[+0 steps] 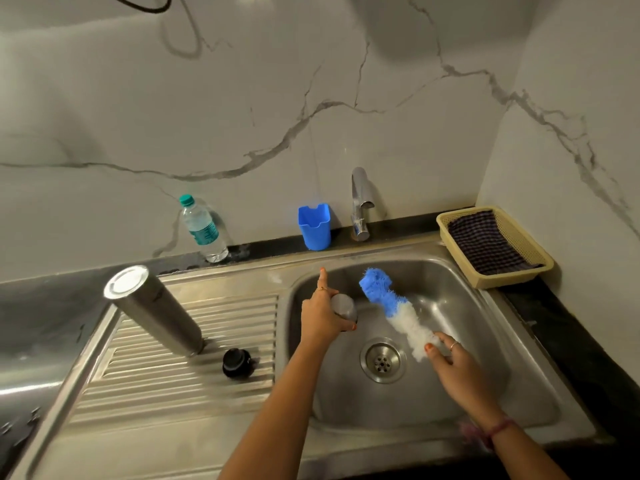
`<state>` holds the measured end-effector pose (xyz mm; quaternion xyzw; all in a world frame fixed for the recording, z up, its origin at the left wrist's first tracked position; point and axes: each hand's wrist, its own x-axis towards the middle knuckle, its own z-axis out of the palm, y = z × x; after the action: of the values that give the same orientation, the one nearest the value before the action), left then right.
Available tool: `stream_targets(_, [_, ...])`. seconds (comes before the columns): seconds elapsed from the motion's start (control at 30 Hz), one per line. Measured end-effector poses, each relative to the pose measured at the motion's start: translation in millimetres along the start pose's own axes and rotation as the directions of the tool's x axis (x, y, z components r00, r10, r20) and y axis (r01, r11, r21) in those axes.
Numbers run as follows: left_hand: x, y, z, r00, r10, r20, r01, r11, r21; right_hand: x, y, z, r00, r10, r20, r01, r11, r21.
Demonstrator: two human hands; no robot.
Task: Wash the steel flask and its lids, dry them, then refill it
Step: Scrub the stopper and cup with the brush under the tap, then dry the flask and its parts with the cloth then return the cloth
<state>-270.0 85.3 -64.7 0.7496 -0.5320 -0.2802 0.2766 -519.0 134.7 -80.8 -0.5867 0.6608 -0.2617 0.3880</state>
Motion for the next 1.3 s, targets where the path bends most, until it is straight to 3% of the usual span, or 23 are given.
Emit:
stream_targets(0.27, [-15, -13, -27, 0.991, 0.014, -0.136, -0.003, 0.997, 0.078, -6, 3, 7, 0.999, -0.047, 0.022, 0.046, 0.998, 0.038])
stream_targets(0.57, [-3, -44, -96, 0.974, -0.094, -0.208, 0.129, 0.979, 0.16, -6, 5, 11, 0.992, -0.029, 0.123, 0.021, 0.997, 0.071])
stream_targets(1.3, [17, -98, -120, 0.955, -0.24, -0.175, 0.283, 0.912, 0.298, 7, 1, 21, 0.974, -0.075, 0.214, 0.071, 0.997, 0.025])
